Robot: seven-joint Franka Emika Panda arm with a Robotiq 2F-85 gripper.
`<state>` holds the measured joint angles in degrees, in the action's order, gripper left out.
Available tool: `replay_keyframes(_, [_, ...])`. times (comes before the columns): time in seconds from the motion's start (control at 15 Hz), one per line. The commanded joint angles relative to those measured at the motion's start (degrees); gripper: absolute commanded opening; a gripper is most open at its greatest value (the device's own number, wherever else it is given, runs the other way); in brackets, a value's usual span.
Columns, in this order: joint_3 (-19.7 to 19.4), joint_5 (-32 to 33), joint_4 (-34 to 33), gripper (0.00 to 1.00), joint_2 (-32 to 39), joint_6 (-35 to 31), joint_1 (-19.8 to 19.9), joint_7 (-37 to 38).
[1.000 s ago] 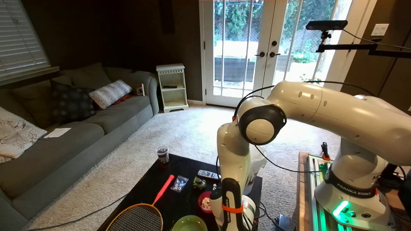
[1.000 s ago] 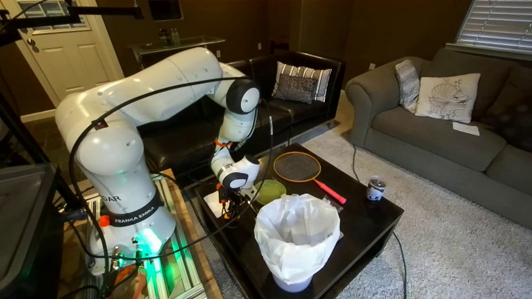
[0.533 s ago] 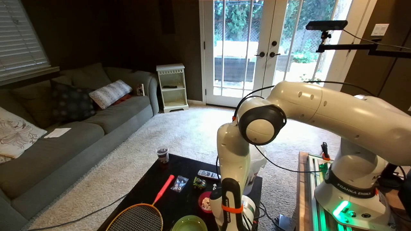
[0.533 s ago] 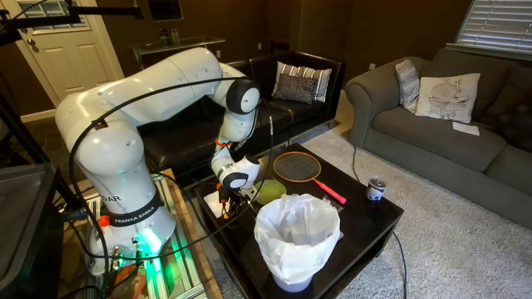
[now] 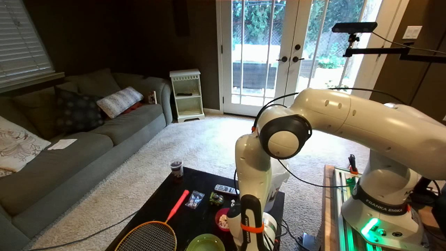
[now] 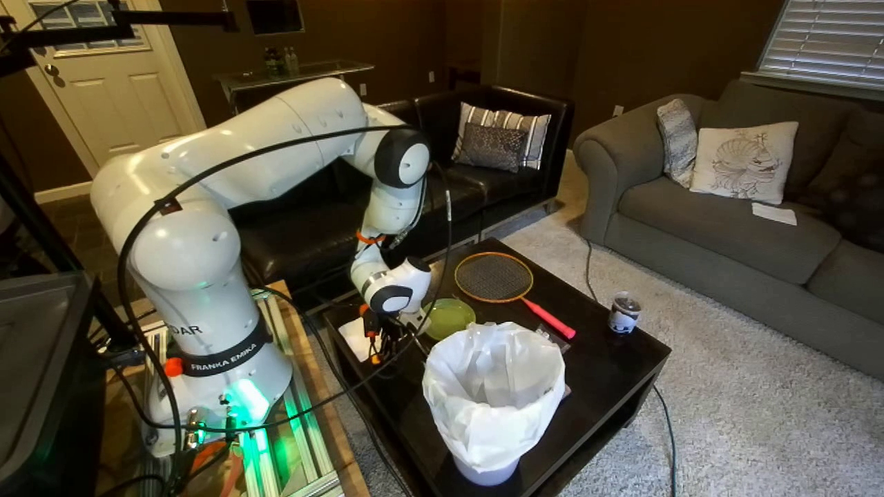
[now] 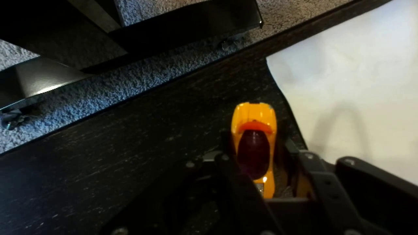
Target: Turn the small orange object around
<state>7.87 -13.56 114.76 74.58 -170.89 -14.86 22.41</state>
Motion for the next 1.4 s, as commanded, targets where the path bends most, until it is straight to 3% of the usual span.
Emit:
replay_keyframes(0.0, [-2.9, -1.1, 0.1, 0.09, -2.1, 3.0, -4.7, 2.1])
replay_keyframes(0.2, [-4.7, -0.3, -0.5, 0.09, -2.8, 5.0, -7.1, 2.3])
replay_keyframes(0.73, [-6.6, 2.7, -7.0, 0.09, -1.8, 15.6, -8.8, 0.9])
replay_keyframes(1.33, [-5.9, 4.0, -12.2, 0.09, 2.0, 17.0, -7.6, -0.6])
